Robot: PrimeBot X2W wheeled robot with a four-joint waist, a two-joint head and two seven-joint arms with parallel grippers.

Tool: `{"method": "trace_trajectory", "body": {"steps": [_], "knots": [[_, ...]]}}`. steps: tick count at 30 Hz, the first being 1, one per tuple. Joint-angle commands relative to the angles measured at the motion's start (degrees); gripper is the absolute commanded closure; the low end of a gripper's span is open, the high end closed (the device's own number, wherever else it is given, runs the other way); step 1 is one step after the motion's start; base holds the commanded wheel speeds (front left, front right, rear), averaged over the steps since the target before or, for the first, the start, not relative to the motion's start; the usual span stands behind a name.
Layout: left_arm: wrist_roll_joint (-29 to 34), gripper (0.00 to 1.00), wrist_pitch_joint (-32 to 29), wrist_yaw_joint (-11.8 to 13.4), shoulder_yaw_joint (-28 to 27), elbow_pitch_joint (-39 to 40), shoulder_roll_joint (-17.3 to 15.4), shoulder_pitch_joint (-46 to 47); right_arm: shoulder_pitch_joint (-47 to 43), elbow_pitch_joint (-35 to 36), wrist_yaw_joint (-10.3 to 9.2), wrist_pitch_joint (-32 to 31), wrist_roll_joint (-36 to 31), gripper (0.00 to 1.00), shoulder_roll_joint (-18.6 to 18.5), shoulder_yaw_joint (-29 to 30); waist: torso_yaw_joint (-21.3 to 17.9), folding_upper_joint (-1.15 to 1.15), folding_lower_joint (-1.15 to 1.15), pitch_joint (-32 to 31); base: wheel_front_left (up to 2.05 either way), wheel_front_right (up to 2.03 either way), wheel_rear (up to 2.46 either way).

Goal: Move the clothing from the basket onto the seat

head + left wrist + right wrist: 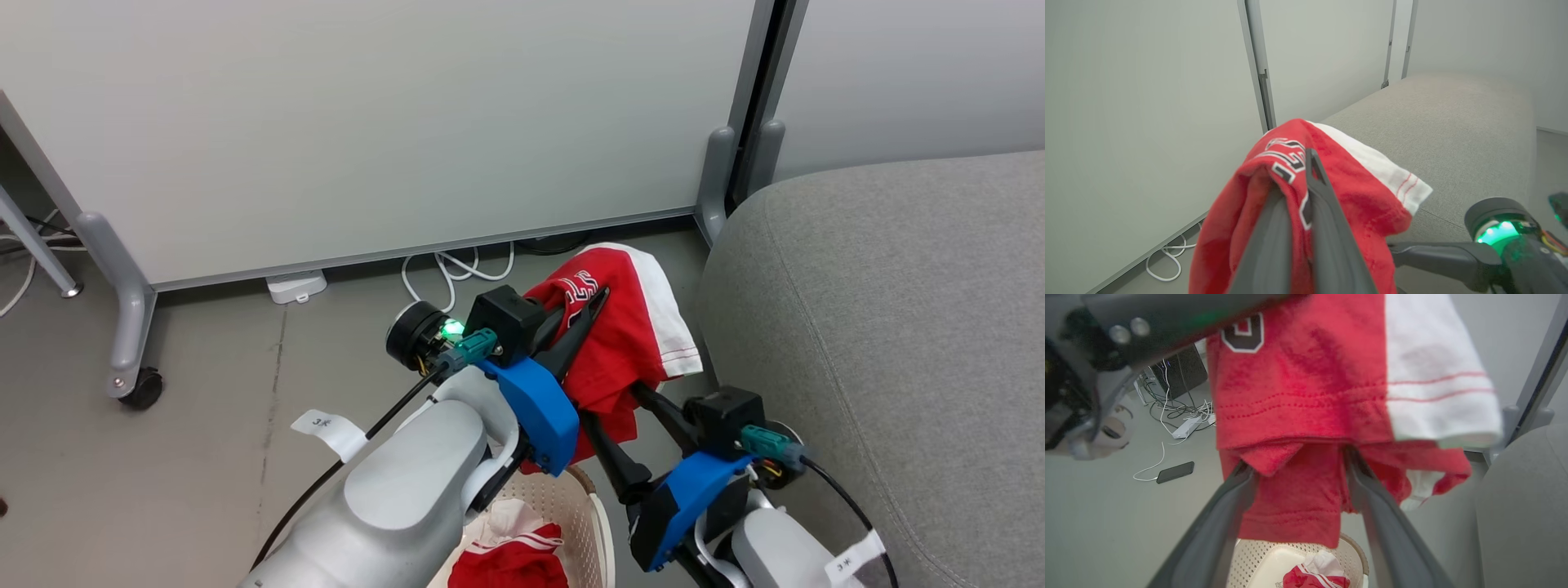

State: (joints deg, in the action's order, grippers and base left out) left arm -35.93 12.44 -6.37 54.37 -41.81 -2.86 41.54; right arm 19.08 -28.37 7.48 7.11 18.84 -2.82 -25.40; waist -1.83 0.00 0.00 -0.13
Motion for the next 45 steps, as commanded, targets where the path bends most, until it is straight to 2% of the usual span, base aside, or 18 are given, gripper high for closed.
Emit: {"method": "trace_trajectory", "body": {"steps": [1, 5, 14, 23, 24, 25, 26, 40, 41, 43, 44, 45], "knots": [[-0.43, 1.00, 0.03, 0.28, 0.36, 0.29, -0.06, 1.07, 1.91, -1.26, 0.03, -0.37, 0.45, 0.00, -0.11, -1.23, 0.21, 0.00, 0.00, 0.11, 0.00, 0.00, 0.00], [-1.24, 1.00, 0.10, 0.41, 1.36, 0.69, -0.04, 1.35, 5.49, -4.58, 0.03, -0.74, 2.85, 0.00, -0.12, -4.25, 0.61, 0.00, 0.00, 0.31, 0.00, 0.00, 0.00], [-3.01, 1.00, 0.45, 0.86, 3.12, 1.42, -0.04, 2.14, 11.43, -11.46, 0.03, -0.93, 5.88, 0.00, -0.12, -6.42, 1.16, 0.00, 0.00, 0.43, 0.00, 0.00, 0.00], [-4.79, 1.00, 0.89, 1.33, 4.86, 1.83, -0.03, 2.61, 14.72, -14.70, 0.03, 1.15, 10.96, 0.00, -0.10, -11.98, 1.54, 0.00, 0.00, 0.05, 0.00, 0.00, 0.00], [-4.99, 1.00, 0.96, 1.30, 5.00, 1.83, -0.04, 2.63, 14.98, -15.00, 0.03, 1.39, 11.43, 0.24, -0.10, -12.46, 1.51, 0.00, 0.00, 0.02, 0.00, 0.00, 0.00], [-5.13, 1.00, 1.01, 1.34, 5.11, 1.79, -0.04, 2.67, 15.23, -15.31, 0.03, 1.64, 11.86, 0.65, -0.10, -12.78, 1.46, 0.00, 0.00, -0.01, 0.00, 0.00, 0.00], [-5.39, 1.00, 1.10, 1.40, 5.26, 1.77, -0.03, 2.67, 15.48, -15.66, 0.03, 2.00, 12.33, 1.00, -0.10, -13.13, 1.42, 0.00, 0.00, -0.06, 0.00, 0.00, 0.00], [-7.05, 0.99, 1.91, 2.24, 6.55, 0.31, -0.04, 2.75, 16.70, -19.86, 0.03, 5.29, 14.60, 1.00, -0.10, -15.48, 0.56, 0.00, 0.00, -0.75, 0.00, 0.00, 0.00], [-7.13, 0.91, 1.97, 2.26, 6.57, 0.17, -0.05, 2.73, 16.76, -20.01, 0.03, 5.31, 14.63, 1.00, -0.10, -15.54, 0.53, 0.00, 0.00, -0.77, 0.00, 0.00, 0.00], [-7.19, 0.53, 2.16, 2.39, 6.64, -0.03, -0.05, 2.74, 16.81, -20.25, 0.03, 5.60, 14.78, 1.00, -0.10, -15.69, 0.50, 0.00, 0.00, -0.79, 0.00, 0.00, 0.00], [-7.18, 0.20, 2.24, 2.42, 6.62, -0.10, -0.05, 2.72, 16.85, -20.34, 0.03, 5.77, 14.88, 1.00, -0.10, -15.76, 0.48, 0.00, 0.00, -0.80, 0.00, 0.00, 0.00], [-7.19, 0.00, 2.34, 2.57, 6.58, -0.13, -0.04, 2.70, 16.93, -20.38, 0.03, 5.94, 14.91, 1.00, -0.10, -15.79, 0.46, 0.00, 0.00, -0.80, 0.00, 0.00, 0.00]]}}
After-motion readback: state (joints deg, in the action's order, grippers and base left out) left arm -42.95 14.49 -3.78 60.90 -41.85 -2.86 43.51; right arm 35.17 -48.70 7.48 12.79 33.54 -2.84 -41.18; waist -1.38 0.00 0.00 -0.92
